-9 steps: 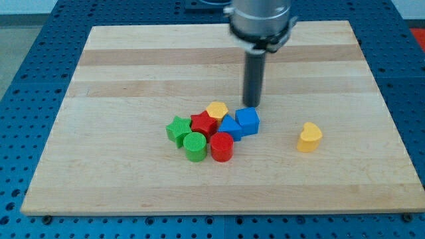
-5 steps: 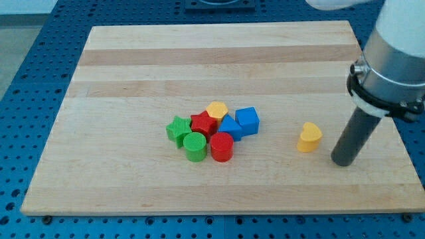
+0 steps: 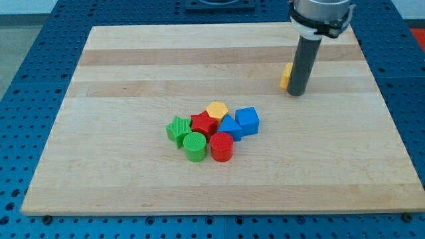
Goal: Push the yellow heart to the center
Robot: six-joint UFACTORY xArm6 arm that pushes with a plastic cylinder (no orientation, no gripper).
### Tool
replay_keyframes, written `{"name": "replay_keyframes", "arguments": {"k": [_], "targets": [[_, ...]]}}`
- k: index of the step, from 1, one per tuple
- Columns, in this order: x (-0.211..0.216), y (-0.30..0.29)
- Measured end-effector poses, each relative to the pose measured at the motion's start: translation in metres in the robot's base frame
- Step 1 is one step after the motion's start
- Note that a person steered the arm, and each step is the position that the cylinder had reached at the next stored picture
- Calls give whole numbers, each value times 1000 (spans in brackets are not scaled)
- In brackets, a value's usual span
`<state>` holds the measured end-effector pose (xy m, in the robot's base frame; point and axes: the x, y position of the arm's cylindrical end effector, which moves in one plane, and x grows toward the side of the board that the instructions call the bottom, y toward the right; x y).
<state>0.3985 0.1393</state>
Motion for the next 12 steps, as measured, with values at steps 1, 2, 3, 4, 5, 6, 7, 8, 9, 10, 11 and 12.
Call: {"name": "replay_keyframes", "arguments": {"k": [1,2,3,4,5,6,7,8,9,10,11,12], "targets": [[23,0],[12,36],[-33,35],[-44,21],[-26,-7],[-12,-39],[-12,-48],[8,-39],[8,-51],[8,-68],[8,-92],[8,-126]]}}
